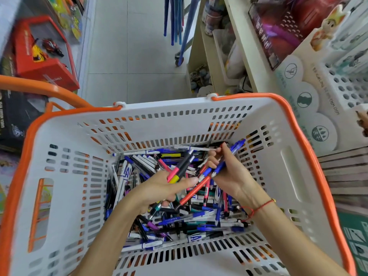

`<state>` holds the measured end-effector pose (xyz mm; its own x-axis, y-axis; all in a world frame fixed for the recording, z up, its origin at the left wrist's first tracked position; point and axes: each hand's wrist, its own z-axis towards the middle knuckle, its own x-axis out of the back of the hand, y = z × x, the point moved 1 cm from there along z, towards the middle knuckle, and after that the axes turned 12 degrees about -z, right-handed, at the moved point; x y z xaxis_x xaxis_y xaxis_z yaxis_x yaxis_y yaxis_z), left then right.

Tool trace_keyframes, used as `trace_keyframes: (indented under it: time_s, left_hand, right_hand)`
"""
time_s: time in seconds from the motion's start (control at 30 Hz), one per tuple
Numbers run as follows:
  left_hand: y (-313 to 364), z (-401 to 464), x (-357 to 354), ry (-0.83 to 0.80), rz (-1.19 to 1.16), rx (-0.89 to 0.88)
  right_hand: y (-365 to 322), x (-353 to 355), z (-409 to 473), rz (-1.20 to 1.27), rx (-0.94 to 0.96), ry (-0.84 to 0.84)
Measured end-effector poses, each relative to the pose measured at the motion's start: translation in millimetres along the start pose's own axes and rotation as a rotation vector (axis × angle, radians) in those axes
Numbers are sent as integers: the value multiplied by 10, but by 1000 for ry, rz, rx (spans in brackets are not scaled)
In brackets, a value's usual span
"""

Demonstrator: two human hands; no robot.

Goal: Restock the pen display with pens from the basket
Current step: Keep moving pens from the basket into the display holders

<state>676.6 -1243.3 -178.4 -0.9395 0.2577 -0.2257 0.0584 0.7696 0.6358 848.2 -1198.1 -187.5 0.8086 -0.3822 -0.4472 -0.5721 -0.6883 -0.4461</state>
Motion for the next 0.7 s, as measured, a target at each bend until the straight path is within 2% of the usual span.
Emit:
trace_keyframes:
  time_s: [0.17, 0.3, 0.37, 0.43, 0.53, 0.6, 0.7]
  left_hand:
    - [20, -40, 29, -134, 98, 31]
    - [79, -123, 193, -88, 59, 37]
    - [92, -143, 252, -47, 12, 36]
    - [96, -145, 264, -35, -9, 28]
    - [92, -127, 236, -41, -21, 24]
    - [76, -114, 213, -36, -23, 27]
    - [70, -96, 207, 43, -47, -35]
  right_hand:
    - [3, -24, -31, -24, 17, 15]
    - [-117, 17, -17, -313, 243, 244]
    - [-173, 30, -23, -483, 329, 296]
    - [-181, 11, -47, -610, 262, 190]
    - [-123, -60, -97, -725, 90, -89]
    - [-93, -77, -112, -797, 122, -203]
    - [-129, -70, -129, -783, 104, -272]
